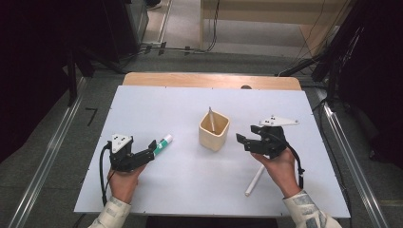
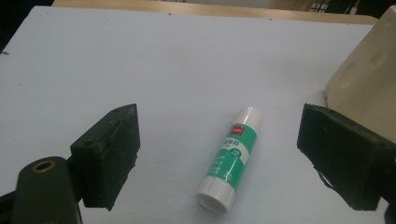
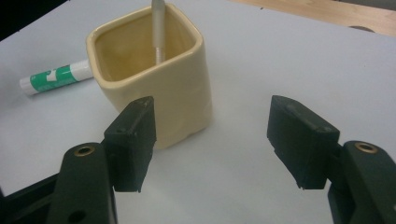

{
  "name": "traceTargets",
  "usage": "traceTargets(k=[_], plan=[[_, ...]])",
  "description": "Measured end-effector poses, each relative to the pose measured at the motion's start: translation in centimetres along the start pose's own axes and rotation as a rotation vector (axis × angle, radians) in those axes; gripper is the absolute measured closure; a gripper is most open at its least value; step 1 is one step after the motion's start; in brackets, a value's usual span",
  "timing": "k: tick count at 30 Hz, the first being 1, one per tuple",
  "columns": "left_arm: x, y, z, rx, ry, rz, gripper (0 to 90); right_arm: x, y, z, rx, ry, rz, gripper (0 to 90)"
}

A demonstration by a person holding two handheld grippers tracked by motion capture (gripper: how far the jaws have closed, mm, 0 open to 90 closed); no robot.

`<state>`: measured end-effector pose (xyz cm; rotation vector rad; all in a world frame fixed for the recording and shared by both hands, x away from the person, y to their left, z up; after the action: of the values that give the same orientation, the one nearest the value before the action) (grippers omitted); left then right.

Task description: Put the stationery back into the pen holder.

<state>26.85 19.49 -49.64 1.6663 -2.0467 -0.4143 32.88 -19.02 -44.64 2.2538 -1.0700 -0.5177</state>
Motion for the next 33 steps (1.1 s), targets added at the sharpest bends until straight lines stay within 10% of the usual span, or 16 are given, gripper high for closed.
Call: traceTargets(k=[33], plan=[[0.0, 0.1, 0.0, 0.003, 0.000, -0.002, 14.2, 2.3, 1.4, 6.8, -0.079, -0.124, 0.089, 26.3]])
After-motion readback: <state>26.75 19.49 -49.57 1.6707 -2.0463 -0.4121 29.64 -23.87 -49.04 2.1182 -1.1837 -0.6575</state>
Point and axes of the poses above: each handheld gripper's, and its own axes: y roughly backward along the jaws, z roughly out of its underside, x roughly to its right, the point moved 3 cm from there along -y, roughly forward along the jaws, and after that the axes turned 4 degrees about -x, right-handed, at the moved point
